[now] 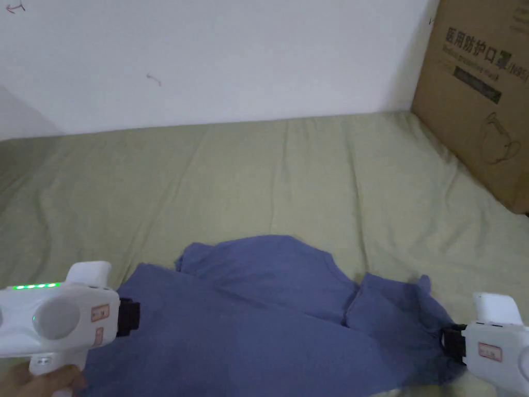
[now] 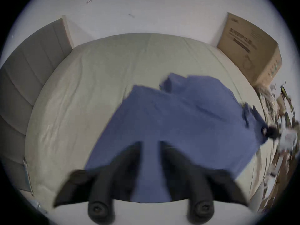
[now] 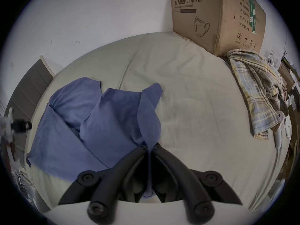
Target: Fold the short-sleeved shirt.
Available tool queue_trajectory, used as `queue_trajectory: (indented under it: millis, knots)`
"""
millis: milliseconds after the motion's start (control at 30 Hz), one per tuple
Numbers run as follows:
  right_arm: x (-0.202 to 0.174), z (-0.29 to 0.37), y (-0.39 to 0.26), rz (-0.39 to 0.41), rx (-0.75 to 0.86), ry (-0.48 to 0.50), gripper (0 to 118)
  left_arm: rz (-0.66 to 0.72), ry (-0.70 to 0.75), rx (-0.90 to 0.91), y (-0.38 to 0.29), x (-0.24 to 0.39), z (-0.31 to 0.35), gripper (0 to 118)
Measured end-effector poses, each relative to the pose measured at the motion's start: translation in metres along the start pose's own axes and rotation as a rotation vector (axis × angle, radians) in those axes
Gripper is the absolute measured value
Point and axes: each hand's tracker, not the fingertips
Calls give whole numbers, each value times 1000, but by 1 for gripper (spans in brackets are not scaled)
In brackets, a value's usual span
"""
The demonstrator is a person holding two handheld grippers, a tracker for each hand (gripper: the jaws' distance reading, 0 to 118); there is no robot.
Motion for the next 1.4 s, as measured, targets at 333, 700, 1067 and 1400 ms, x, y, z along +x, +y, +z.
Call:
queue_trajectory:
  millis: [333, 700, 1067, 1400]
  knots:
    - [2, -9, -3, 6, -37, -23, 1, -74, 62, -41, 75, -1, -100, 93]
    - [2, -16, -5, -22, -57, -22, 1, -49, 85, -45, 71, -3, -135, 60]
    - [-8, 10, 15, -56, -13, -22, 1, -141, 122, 3, 78, 2, -60, 3]
    - [-55, 72, 120, 19, 156, 11, 1, -175, 247, 246, 120, -18, 104, 3]
